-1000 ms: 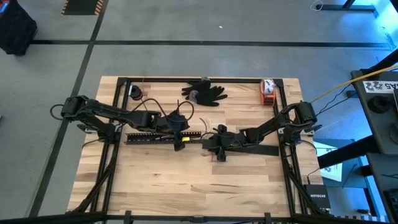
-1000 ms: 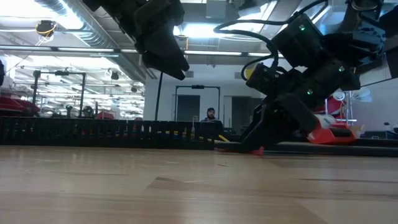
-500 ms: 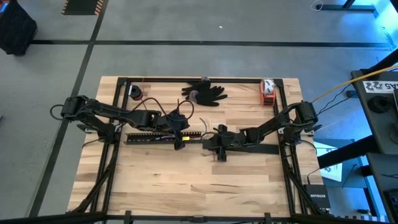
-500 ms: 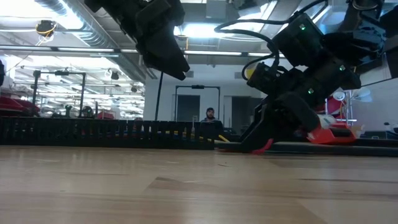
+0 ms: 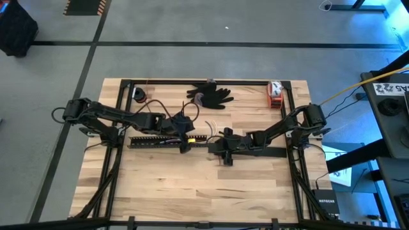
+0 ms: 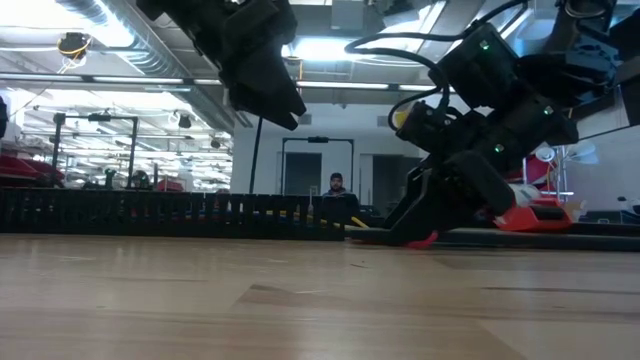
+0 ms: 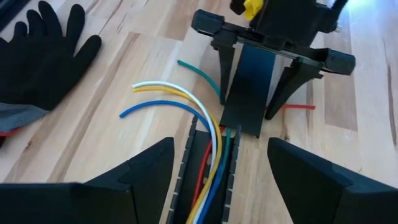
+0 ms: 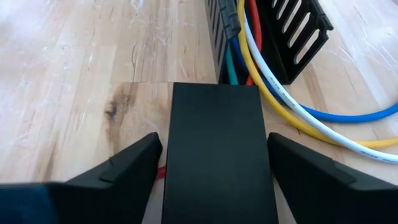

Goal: Ziptie cables
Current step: Close the black cable duct lid

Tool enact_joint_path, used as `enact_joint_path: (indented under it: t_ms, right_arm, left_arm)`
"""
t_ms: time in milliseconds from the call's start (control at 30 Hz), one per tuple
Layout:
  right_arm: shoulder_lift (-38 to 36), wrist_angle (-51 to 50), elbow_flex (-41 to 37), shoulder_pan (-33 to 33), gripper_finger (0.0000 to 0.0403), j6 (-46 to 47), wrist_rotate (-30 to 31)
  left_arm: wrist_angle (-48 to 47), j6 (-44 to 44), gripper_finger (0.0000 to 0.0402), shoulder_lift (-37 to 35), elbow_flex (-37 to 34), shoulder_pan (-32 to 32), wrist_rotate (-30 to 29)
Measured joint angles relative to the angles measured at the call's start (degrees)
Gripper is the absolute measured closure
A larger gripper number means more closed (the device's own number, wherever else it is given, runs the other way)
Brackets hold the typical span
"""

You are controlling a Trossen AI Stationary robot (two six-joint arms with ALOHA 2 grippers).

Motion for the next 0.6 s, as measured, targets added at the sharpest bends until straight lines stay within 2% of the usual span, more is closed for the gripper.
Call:
enact_joint_path:
  t_ms: [200, 267, 433, 600]
  right_arm:
    - [0.0, 1.0, -0.1, -0.1, 0.0185, 0.1, 0.4]
    - [0.0, 0.9, -0.1, -0.1, 0.0186, 0.0, 0.5]
    - [0.0, 1.0, 0.0, 0.0, 0.0183, 2.0, 0.4]
    - [0.0, 1.1, 0.0, 0.0, 0.0155, 3.4, 0.8]
  left_arm:
    - [0.7, 2.4, 0.0149, 1.0, 0.1, 1.2, 0.0]
    - [3.0, 4.9, 0.0146, 2.6, 0.1, 1.9, 0.9]
    - [6.5, 9.2, 0.0128, 7.8, 0.1, 4.1, 11.8]
    - [3.7, 10.7, 0.0115, 11.6, 0.1, 5.6, 13.3]
